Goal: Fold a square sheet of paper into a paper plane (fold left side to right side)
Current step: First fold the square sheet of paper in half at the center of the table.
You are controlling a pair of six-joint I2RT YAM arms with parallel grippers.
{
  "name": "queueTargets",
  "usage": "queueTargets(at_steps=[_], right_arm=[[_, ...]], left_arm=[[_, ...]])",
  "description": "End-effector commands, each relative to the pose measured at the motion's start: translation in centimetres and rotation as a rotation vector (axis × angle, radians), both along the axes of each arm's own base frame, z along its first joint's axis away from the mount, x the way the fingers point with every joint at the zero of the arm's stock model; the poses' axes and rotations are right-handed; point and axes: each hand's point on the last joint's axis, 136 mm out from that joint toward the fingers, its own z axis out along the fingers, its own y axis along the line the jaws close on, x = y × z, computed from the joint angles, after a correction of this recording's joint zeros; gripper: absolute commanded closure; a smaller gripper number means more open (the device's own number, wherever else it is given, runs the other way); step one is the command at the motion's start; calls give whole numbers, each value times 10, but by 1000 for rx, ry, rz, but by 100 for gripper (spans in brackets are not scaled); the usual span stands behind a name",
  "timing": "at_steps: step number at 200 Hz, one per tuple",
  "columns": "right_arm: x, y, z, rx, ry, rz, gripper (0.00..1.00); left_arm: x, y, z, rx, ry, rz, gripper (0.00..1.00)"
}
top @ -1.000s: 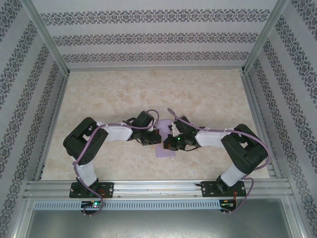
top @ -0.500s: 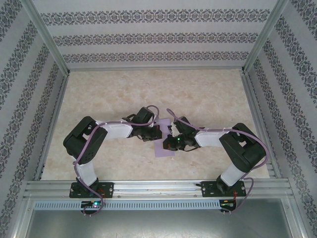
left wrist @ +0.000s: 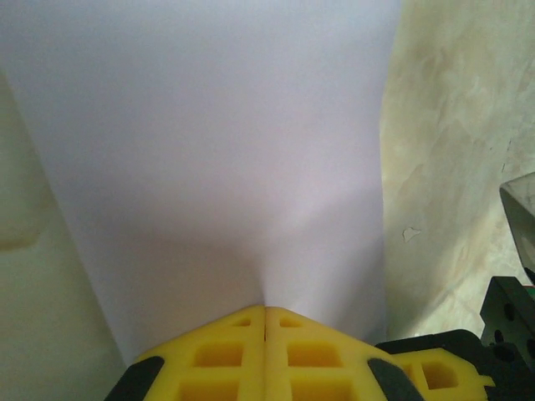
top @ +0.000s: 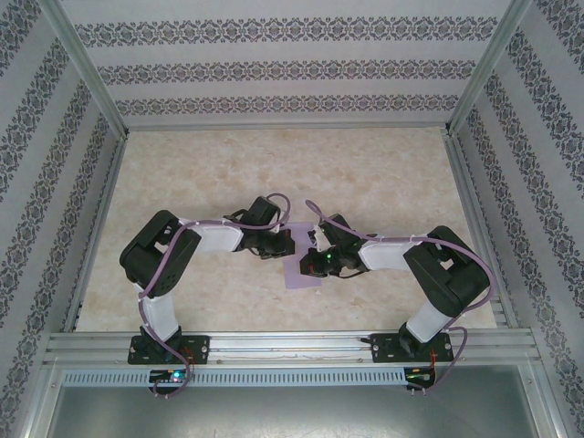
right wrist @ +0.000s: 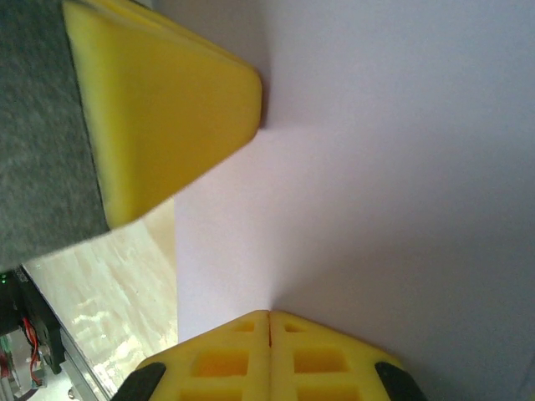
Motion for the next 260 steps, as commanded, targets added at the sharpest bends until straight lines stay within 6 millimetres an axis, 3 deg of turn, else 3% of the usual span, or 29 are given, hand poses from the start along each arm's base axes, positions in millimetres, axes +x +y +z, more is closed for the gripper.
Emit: queueTargets(at_steps=[1, 128, 229, 260], right_arm=[[-34, -53, -57, -272, 125, -23, 100], [-39, -56, -62, -275, 141, -11, 100], [-42, -58, -63, -277, 148, -14, 100], [-41, -57, -63, -271, 145, -25, 100]], left_arm=[[23, 29, -20, 66, -53, 74, 100], [85, 63, -19, 65, -107, 164, 100], [129, 68, -14, 51, -133, 198, 100], [134, 69, -13, 52, -133, 201, 100]])
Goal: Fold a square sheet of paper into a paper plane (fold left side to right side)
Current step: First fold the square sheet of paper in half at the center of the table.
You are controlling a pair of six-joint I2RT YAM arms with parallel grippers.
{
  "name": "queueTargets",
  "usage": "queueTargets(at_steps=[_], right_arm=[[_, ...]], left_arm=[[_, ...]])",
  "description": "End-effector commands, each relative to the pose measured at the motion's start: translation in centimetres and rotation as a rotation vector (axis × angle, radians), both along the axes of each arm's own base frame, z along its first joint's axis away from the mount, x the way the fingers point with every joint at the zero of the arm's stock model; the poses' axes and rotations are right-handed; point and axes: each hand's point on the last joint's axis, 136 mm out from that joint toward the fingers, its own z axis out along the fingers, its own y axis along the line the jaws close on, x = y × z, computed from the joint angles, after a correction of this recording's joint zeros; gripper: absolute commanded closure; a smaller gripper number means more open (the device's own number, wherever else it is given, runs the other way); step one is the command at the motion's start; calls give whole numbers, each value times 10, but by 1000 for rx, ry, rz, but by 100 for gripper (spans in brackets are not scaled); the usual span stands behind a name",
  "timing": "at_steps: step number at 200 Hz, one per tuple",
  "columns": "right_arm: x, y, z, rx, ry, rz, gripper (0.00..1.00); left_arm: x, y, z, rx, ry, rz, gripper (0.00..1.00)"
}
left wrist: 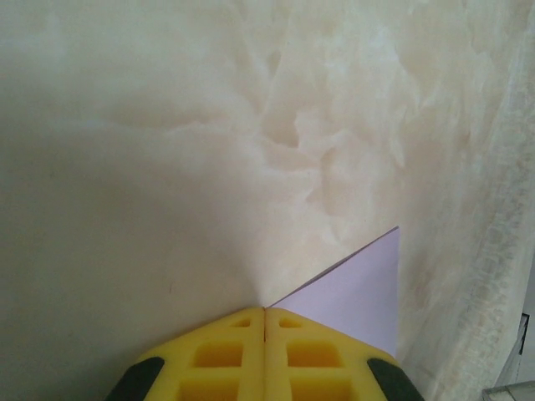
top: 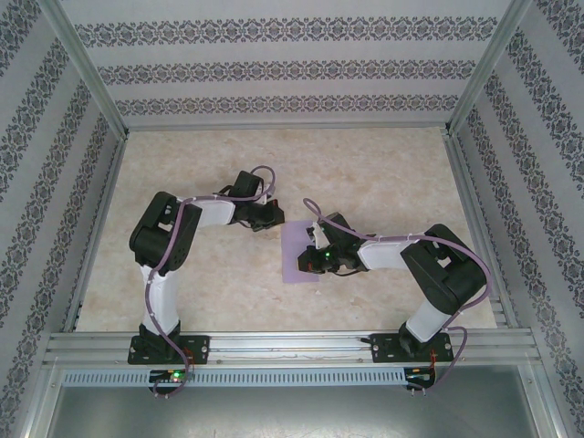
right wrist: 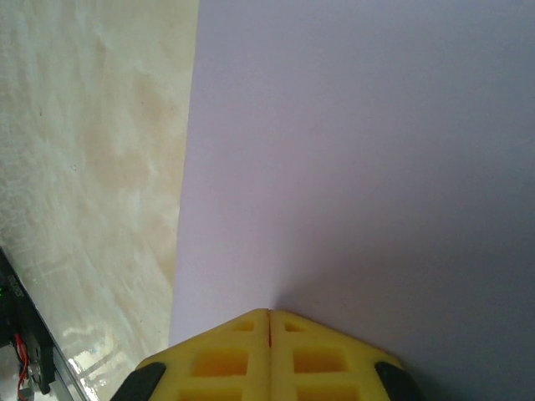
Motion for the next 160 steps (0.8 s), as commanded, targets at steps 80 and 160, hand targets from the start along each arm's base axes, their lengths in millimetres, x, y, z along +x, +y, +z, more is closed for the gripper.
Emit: queueTargets(at_steps=[80, 160], right_arm=[[-45, -47, -53, -201, 193, -58, 100], [-40, -42, -52, -176, 181, -67, 100]], left_arm=[[9, 38, 59, 81, -194, 88, 100], [-76, -16, 50, -1, -119, -27, 100]])
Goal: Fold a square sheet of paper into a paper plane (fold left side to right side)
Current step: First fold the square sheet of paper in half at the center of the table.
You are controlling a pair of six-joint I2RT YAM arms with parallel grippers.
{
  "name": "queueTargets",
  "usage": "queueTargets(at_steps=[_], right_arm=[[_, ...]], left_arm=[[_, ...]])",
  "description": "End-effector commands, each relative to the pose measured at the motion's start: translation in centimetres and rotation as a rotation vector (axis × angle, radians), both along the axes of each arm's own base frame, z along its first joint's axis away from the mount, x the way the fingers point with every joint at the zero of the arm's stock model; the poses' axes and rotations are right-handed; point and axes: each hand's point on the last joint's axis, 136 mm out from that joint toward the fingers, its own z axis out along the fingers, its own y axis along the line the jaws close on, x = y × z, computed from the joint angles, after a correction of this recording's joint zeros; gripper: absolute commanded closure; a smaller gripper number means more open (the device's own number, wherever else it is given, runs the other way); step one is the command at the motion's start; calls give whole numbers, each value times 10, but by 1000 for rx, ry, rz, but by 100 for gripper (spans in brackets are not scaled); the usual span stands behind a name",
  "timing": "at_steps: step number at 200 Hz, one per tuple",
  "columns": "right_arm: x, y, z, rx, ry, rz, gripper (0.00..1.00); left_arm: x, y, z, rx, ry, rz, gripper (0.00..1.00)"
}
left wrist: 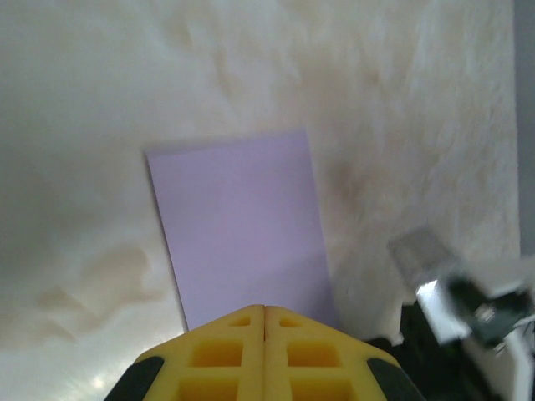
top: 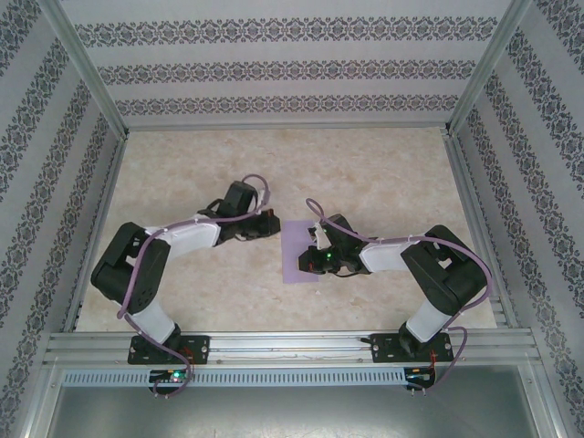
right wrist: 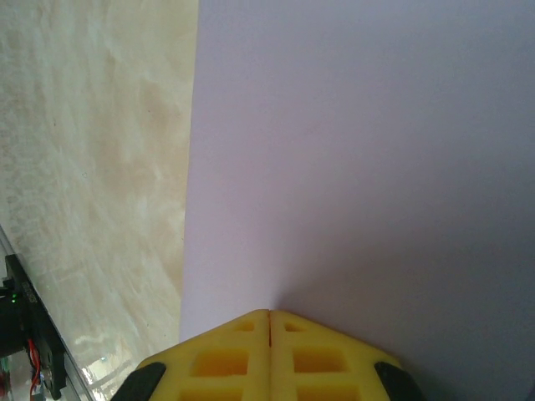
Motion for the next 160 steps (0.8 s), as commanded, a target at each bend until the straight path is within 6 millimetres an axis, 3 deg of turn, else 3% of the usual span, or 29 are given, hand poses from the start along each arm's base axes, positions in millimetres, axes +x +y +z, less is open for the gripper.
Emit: queueTargets(at_steps=[1, 45, 94, 131, 160], right_arm=[[-41, -43, -54, -209, 191, -40, 100], [-42, -44, -56, -218, 197, -37, 100], [-39, -37, -46, -181, 179, -29, 100], [-29, -23, -26, -112, 150, -21, 100], [-12, -9, 10, -18, 91, -24, 92]], left_arm=[[-8, -17, -1, -35, 12, -16, 100], [-8, -38, -23, -34, 54, -54, 100], [-15, -28, -52, 35, 97, -29, 100], [-23, -19, -62, 63, 118, -13, 100], [-31, -15, -69, 81, 129, -11, 100]])
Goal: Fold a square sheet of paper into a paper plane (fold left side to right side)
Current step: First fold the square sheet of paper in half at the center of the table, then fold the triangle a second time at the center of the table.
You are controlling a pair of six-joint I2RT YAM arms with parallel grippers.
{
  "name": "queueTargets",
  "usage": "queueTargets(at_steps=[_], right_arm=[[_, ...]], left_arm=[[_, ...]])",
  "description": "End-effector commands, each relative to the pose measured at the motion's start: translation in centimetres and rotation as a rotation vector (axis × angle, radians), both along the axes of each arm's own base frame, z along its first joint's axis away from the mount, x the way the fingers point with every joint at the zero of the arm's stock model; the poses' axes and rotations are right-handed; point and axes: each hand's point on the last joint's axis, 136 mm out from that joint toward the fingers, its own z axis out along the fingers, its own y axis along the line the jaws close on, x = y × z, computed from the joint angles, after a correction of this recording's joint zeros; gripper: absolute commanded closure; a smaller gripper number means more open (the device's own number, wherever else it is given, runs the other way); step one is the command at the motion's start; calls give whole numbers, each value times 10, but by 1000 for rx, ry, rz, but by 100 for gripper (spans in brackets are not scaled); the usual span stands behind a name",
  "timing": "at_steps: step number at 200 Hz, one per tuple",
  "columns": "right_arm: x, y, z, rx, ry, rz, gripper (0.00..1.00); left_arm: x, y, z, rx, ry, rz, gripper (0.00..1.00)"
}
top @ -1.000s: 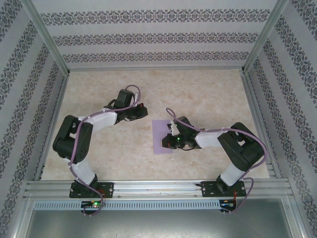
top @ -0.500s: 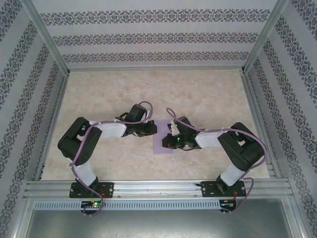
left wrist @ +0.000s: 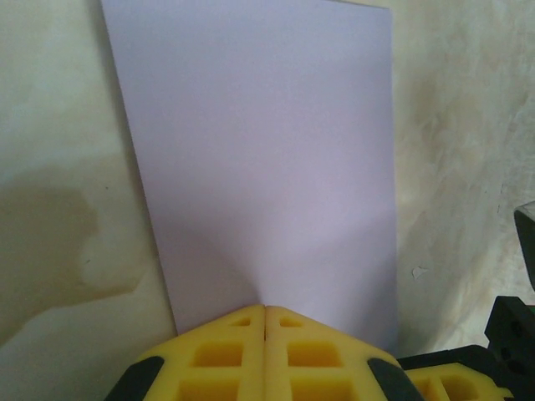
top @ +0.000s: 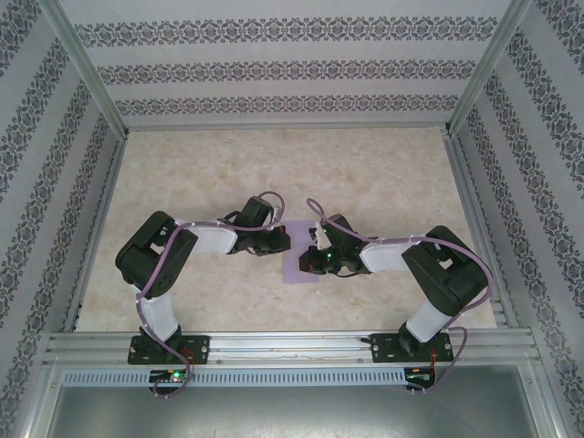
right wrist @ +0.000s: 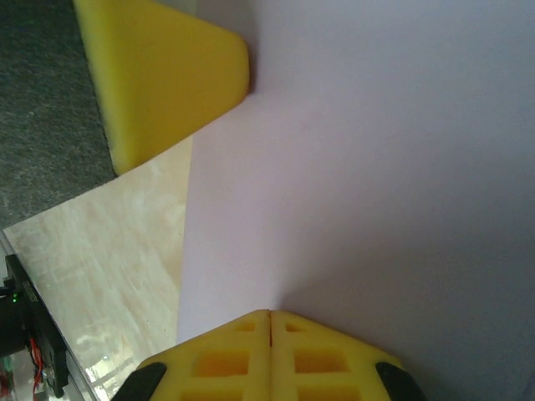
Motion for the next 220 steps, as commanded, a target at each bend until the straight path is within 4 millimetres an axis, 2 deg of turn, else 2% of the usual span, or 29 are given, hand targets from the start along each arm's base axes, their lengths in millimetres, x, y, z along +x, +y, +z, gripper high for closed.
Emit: queueTargets(at_steps=[1, 21, 37, 66, 85, 131, 220], right_arm=[[-10, -8, 7, -14, 67, -17, 92], [-1, -11, 31, 36, 28, -36, 82], [-1, -24, 40, 41, 21, -55, 75], [-14, -51, 34, 8, 70, -75, 66], [-24, -59, 29, 17, 104, -85, 61], [-33, -53, 25, 68, 146, -80, 57], [-25, -39, 19, 112, 168, -83, 58]], left_arm=[[-14, 10, -16, 59, 26, 19, 100], [-18, 12, -18, 64, 33, 20, 100], [-20, 11, -20, 58, 35, 22, 100], [-22, 9, -20, 47, 35, 23, 100], [-22, 8, -20, 48, 37, 21, 100], [-22, 8, -19, 53, 34, 19, 100], [-23, 7, -16, 55, 30, 8, 100]])
